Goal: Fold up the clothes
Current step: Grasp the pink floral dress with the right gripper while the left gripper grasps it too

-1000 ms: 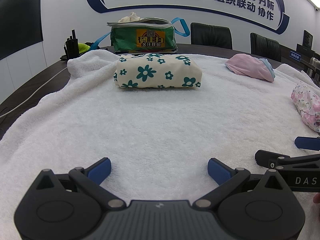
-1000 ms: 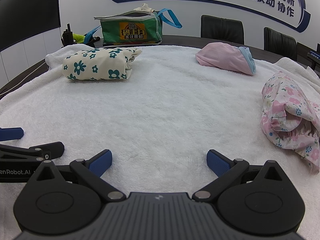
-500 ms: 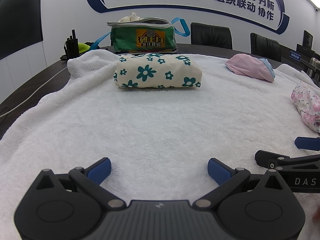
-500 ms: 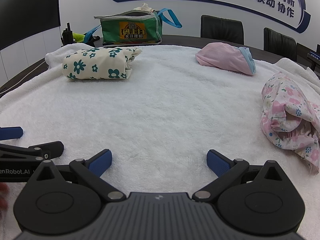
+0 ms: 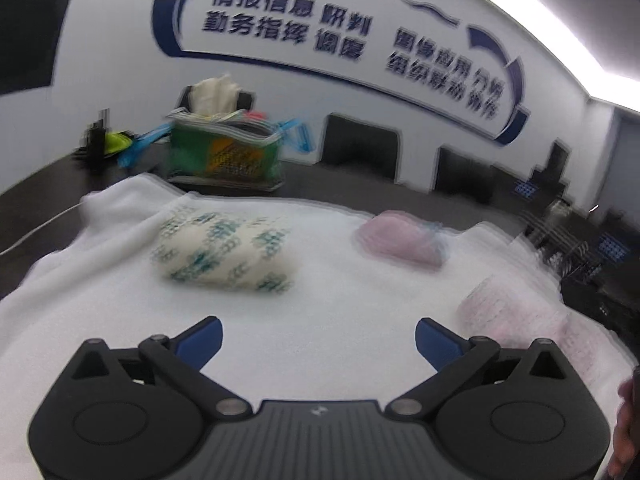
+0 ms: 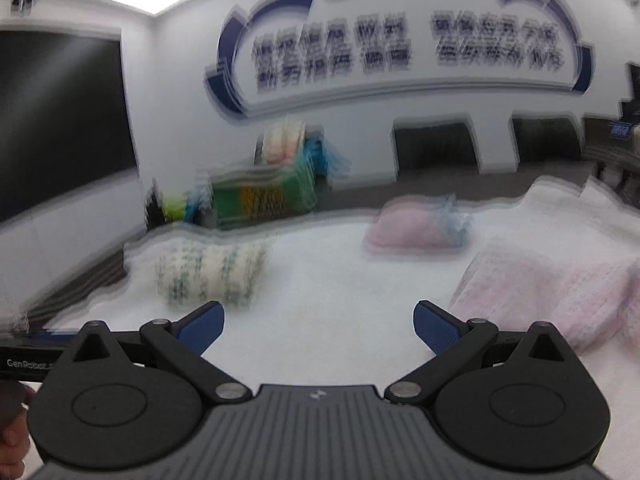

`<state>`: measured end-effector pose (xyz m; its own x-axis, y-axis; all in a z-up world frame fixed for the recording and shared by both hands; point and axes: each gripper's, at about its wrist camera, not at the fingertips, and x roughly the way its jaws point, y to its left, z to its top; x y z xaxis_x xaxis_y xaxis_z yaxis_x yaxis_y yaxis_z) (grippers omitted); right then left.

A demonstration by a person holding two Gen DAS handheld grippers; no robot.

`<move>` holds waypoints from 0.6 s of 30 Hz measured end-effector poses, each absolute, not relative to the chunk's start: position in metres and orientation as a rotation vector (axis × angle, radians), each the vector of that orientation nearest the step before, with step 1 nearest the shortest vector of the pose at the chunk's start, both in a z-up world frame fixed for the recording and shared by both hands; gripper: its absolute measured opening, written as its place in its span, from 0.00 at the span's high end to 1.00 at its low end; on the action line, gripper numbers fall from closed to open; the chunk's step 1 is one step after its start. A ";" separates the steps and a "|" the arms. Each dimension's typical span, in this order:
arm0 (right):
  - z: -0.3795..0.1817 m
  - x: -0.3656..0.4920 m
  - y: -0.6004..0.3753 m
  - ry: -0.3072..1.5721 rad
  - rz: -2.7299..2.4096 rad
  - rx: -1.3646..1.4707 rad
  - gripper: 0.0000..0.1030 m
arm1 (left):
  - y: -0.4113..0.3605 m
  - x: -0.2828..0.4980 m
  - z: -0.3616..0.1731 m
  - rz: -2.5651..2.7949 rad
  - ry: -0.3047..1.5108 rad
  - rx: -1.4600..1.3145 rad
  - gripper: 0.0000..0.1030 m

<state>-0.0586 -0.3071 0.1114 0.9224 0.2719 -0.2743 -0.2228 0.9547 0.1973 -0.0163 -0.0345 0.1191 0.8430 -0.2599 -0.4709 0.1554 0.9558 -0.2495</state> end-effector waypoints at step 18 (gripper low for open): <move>0.031 -0.005 -0.499 0.640 -0.241 -0.006 0.01 | -0.246 0.078 0.026 -0.498 0.702 0.157 0.35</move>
